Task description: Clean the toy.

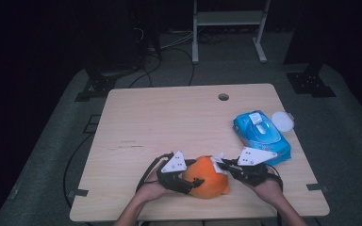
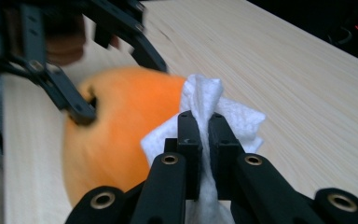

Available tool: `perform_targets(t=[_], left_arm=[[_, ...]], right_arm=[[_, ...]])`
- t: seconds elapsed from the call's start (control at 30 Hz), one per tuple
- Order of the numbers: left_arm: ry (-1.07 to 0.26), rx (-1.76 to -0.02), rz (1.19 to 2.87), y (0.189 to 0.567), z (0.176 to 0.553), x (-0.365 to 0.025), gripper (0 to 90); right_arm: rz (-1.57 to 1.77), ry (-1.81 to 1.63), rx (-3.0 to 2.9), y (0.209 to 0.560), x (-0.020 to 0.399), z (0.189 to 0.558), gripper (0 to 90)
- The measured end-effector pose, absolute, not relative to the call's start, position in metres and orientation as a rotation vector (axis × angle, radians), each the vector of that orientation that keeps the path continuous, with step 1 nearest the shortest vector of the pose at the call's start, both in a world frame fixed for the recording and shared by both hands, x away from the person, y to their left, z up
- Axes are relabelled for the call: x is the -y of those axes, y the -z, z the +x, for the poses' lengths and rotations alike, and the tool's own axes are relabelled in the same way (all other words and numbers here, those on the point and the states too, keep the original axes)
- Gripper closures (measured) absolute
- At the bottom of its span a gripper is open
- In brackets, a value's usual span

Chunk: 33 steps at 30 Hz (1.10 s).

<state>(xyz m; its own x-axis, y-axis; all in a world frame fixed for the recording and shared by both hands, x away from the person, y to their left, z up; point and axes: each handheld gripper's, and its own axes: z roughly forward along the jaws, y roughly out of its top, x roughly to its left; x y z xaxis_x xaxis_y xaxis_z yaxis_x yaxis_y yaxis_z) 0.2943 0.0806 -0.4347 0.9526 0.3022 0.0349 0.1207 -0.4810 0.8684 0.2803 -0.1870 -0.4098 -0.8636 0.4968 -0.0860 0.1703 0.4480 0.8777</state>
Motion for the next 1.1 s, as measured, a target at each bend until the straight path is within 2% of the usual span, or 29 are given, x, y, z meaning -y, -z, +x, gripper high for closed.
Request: perform_targets(t=[0.07, 0.2, 0.5, 0.73, 1.1], left_arm=[[-0.220, -0.299, 2.075, 0.435, 0.294, -0.080, 29.3], [-0.210, -0.309, 2.079, 0.436, 0.296, -0.086, 29.6], [-0.193, -0.331, 2.069, 0.438, 0.301, -0.090, 29.7], [-0.232, -0.243, 2.078, 0.436, 0.293, -0.081, 28.9], [-0.153, -0.346, 2.044, 0.442, 0.307, -0.095, 29.8]], right_arm=[[0.518, -1.391, -2.387, 0.408, 0.172, 0.278, 84.8], [0.517, -1.386, -2.396, 0.409, 0.170, 0.281, 84.8], [0.629, -1.341, -2.374, 0.418, 0.200, 0.290, 84.8], [0.590, -1.399, -2.363, 0.411, 0.178, 0.291, 84.8], [0.664, -1.406, -2.361, 0.420, 0.198, 0.296, 84.8]])
